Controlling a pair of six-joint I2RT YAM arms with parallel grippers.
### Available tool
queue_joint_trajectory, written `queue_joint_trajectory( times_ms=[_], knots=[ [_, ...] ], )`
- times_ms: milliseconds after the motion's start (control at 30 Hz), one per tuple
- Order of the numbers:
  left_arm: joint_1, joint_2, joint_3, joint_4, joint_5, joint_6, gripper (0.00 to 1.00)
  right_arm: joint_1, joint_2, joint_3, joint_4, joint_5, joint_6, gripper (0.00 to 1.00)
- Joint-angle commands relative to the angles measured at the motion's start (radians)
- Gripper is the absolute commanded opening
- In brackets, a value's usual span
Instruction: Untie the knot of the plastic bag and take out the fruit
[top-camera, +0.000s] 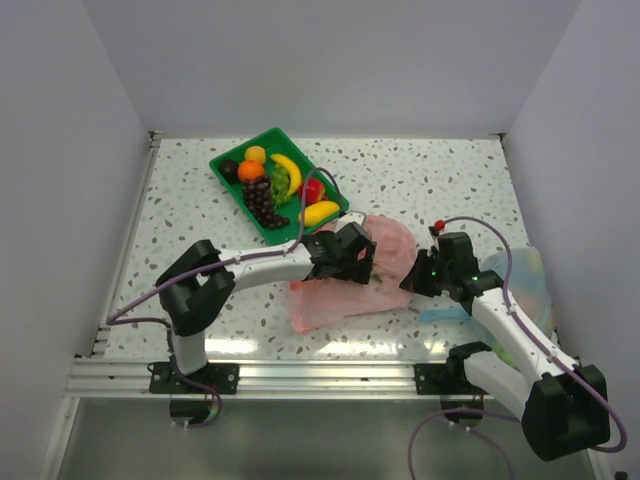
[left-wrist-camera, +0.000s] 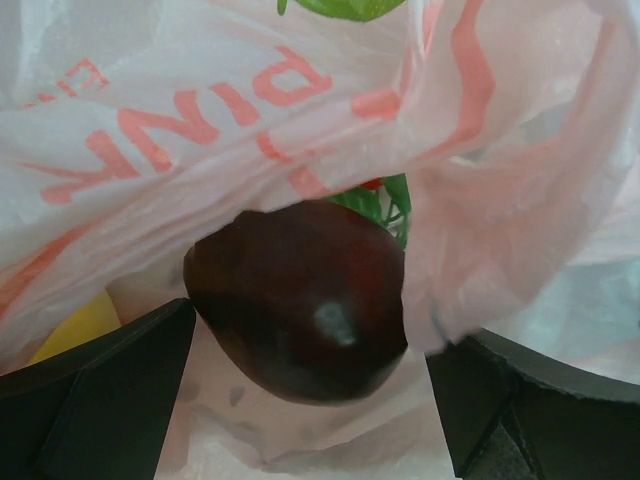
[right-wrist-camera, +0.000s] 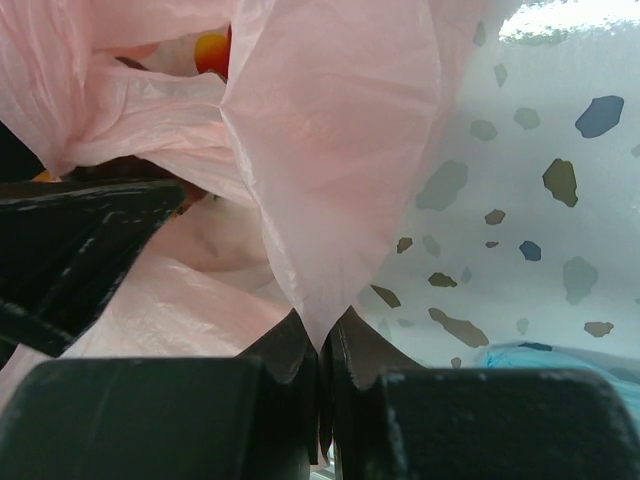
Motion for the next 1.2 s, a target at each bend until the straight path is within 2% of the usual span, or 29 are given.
queue_joint_trajectory(
  times_ms=[0,67,133,167,233,267,367,467,600,700,800,867,1033,1167],
  knots=[
    [-0.006,0.032,0.020,0.018,-0.002,-0.017,1.00,0.001,0.006,-0.007,0.032,-0.032,-0.010,0.07],
    [-0.004,0.042,0.012,0.015,-0.001,-0.016,1.00,0.003,0.012,-0.010,0.037,-0.034,-0.010,0.07],
    [-0.006,0.036,-0.005,0.022,0.002,-0.014,0.94,0.001,0.018,-0.009,0.038,-0.032,-0.010,0.07],
    [-0.004,0.028,-0.010,0.029,0.004,-0.011,0.86,0.001,0.017,-0.009,0.038,-0.032,-0.011,0.07],
    [-0.006,-0.006,-0.023,0.036,0.004,-0.005,0.77,0.003,0.018,-0.007,0.040,-0.034,-0.011,0.07],
    [-0.006,-0.035,-0.025,0.036,-0.001,0.000,0.66,0.003,0.020,-0.007,0.040,-0.034,-0.011,0.07],
    [-0.006,-0.078,-0.028,0.024,-0.010,0.016,0.50,0.003,0.027,-0.007,0.041,-0.034,-0.010,0.07],
    [-0.006,-0.145,-0.025,-0.004,-0.015,0.026,0.45,0.003,0.029,-0.004,0.038,-0.034,-0.011,0.07],
    [-0.004,-0.259,0.006,-0.060,0.017,0.042,0.43,0.001,0.031,-0.003,0.035,-0.029,-0.011,0.07],
    [0.008,-0.320,0.096,-0.115,0.030,0.062,0.42,0.003,0.031,-0.003,0.035,-0.027,-0.011,0.07],
    [0.078,-0.346,0.174,-0.165,0.040,0.084,0.44,0.002,0.038,0.000,0.035,-0.027,-0.013,0.07],
    [0.172,-0.352,0.187,-0.165,0.076,0.105,0.45,0.002,0.040,0.002,0.033,-0.027,-0.013,0.07],
    [0.360,-0.273,0.220,-0.157,0.108,0.161,0.47,0.003,0.031,0.011,0.021,-0.020,-0.019,0.07],
    [0.447,-0.131,0.248,-0.143,0.128,0.185,0.59,0.003,0.020,0.011,0.014,-0.017,-0.019,0.07]
  ],
)
